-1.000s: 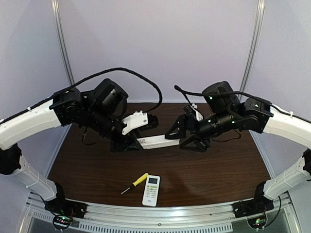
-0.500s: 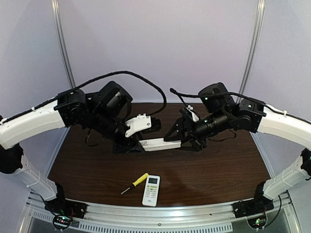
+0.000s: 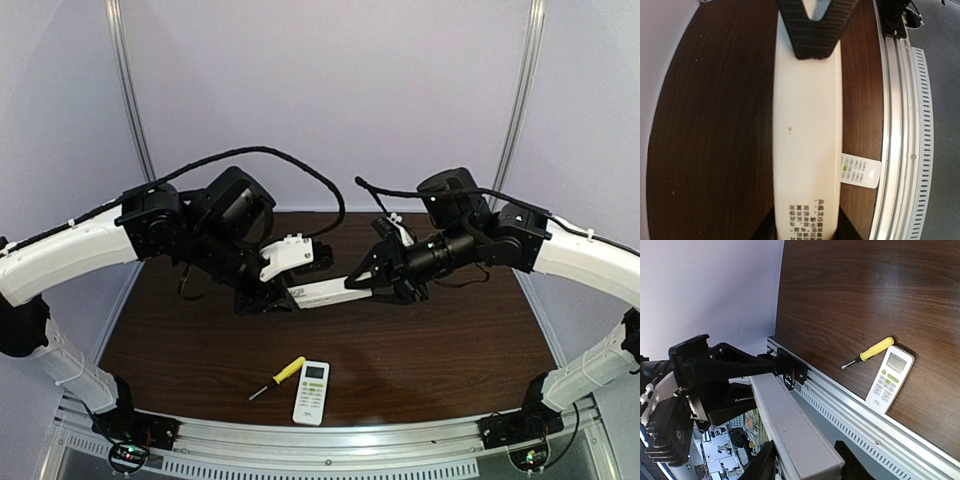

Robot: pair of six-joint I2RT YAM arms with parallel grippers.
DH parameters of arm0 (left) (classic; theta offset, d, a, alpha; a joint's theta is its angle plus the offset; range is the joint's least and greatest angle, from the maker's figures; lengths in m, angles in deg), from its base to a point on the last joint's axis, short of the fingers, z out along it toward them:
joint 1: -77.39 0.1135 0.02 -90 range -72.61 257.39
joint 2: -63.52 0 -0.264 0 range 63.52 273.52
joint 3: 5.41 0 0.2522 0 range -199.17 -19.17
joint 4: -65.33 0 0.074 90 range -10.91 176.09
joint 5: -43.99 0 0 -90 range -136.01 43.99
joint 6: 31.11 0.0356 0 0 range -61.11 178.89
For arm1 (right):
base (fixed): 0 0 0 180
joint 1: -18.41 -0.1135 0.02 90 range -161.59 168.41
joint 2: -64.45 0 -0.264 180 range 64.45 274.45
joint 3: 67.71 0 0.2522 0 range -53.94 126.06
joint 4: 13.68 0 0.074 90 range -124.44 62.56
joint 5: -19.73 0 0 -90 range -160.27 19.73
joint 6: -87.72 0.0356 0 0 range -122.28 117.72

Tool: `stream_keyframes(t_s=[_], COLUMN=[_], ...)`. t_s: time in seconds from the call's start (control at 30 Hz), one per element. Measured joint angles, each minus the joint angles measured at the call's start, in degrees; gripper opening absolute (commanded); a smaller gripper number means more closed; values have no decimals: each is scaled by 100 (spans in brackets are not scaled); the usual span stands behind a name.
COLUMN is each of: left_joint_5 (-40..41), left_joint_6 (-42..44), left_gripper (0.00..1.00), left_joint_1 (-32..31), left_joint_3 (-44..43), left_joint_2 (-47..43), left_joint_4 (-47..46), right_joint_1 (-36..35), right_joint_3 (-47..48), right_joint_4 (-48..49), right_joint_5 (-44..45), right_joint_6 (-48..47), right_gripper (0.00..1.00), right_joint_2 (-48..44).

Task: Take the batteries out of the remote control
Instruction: Remove the battery cover from the remote control.

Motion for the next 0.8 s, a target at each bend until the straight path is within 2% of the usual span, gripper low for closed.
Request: stream_keyframes(t_s=[0.33, 0.47, 0.6, 0.8], left_joint_5=[-2, -4, -13, -4], left_joint_6=[7, 7, 9, 4], left_gripper=[0, 0, 0, 0], left_joint_1=[-28, -76, -92, -90], left_joint_3=[-9, -2, 13, 24], left_joint_2=[9, -9, -28, -33], left_joint_4=[-282, -503, -542, -409], right_joint_1=[254, 350, 424, 520], right_joint_3=[-334, -483, -627, -673], right_joint_4=[243, 308, 313, 39], right_joint_5=[-249, -350, -404, -407], right_joint_6=[-28, -33, -70, -164], right_gripper=[32, 35, 42, 59], right_joint_2=[-382, -660, -848, -896])
